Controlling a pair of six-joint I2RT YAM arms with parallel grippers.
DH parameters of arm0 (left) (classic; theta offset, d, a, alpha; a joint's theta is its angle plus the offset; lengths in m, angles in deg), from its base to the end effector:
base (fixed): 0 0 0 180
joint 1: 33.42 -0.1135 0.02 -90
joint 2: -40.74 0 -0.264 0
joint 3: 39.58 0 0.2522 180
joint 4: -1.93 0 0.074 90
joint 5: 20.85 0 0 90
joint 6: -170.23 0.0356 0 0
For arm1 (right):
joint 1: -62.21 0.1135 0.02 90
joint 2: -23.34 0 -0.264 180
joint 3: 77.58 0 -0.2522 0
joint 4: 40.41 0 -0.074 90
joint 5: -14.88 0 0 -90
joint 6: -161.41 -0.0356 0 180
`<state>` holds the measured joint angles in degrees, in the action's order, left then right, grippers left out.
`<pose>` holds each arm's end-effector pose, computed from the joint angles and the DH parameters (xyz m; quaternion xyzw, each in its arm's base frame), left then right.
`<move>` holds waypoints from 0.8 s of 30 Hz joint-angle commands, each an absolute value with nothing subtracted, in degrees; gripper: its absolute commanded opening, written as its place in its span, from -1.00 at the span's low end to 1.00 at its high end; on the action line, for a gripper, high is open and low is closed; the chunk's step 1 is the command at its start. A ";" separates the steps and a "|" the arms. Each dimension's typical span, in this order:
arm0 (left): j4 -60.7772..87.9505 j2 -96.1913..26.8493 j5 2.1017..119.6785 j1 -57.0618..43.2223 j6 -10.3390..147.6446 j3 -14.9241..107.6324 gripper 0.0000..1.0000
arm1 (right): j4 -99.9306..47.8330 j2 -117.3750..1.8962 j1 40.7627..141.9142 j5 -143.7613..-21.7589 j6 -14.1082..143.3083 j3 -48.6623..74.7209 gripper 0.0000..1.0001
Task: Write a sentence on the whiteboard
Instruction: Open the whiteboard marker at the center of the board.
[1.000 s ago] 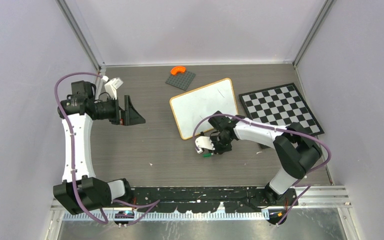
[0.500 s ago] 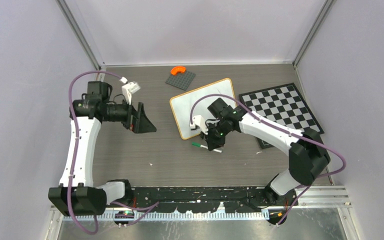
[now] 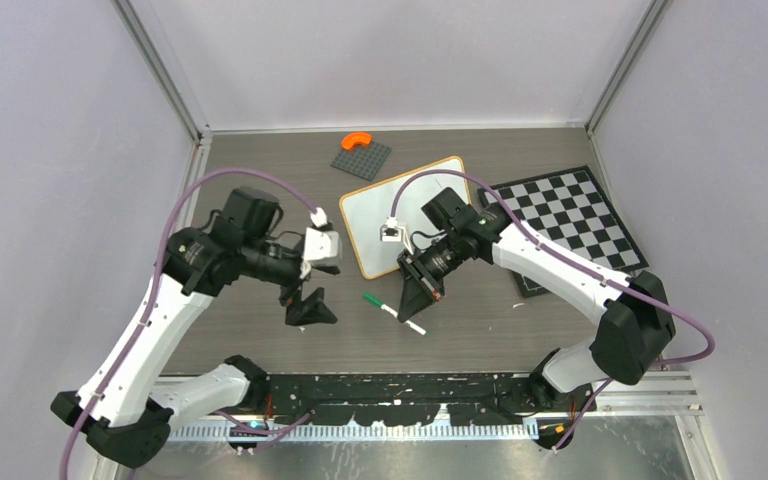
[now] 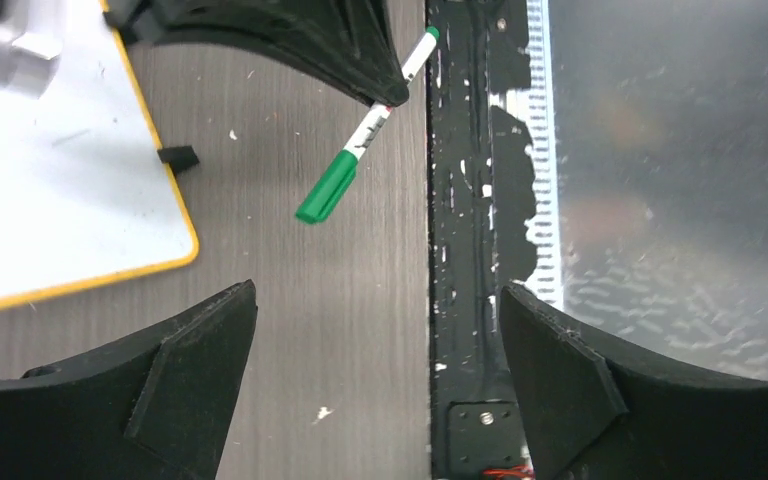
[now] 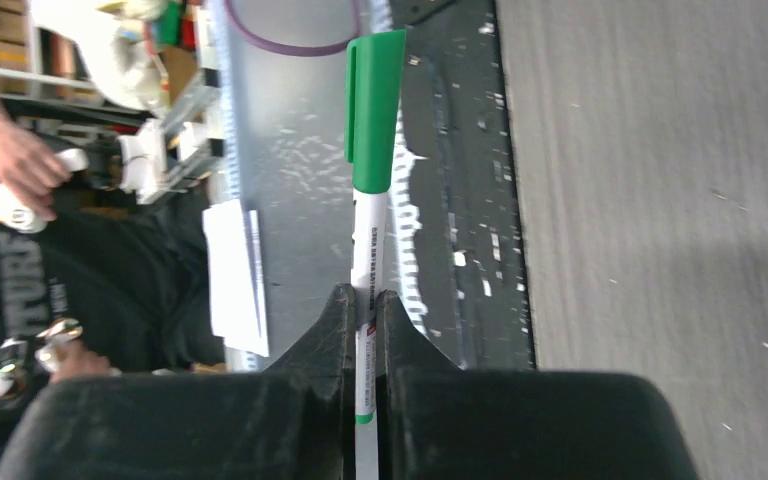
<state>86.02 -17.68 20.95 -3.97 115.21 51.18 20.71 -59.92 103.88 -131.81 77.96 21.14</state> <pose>0.1222 -0.0995 0.3966 0.5730 0.6584 -0.3709 0.3173 0.1919 0.2106 0.2835 -0.4505 0.7362 0.5020 0.0559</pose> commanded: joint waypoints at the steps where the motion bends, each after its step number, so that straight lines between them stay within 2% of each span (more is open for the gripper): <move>1: 78.40 -17.83 31.56 4.23 118.80 50.83 0.82 | 24.63 -61.53 104.16 -142.95 76.36 15.70 -0.99; 9: 76.03 -22.85 37.26 13.90 125.42 50.44 0.73 | 27.21 -62.27 104.79 -143.86 77.58 13.68 -0.99; 14: 75.90 -24.85 39.16 17.64 128.52 50.15 0.46 | 30.40 -62.62 105.02 -144.76 79.48 12.03 -0.99; 18: 74.99 -24.95 41.64 18.61 129.19 48.87 0.11 | 31.06 -62.86 105.03 -145.96 79.72 11.36 -0.99; 20: 73.80 -24.56 42.79 18.57 127.94 48.20 -0.13 | 31.47 -62.97 105.07 -145.90 80.12 11.16 -0.99; 22: 72.14 -23.89 42.52 17.68 125.84 47.43 -0.46 | 31.35 -63.32 104.98 -145.66 80.02 10.70 -0.99; 24: 72.03 -23.05 40.59 16.72 124.11 47.10 -0.91 | 31.22 -64.33 103.59 -145.44 78.89 9.43 -0.99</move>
<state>75.96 -25.35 41.27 18.09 126.49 47.70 30.78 -63.03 104.78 -143.78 79.03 13.11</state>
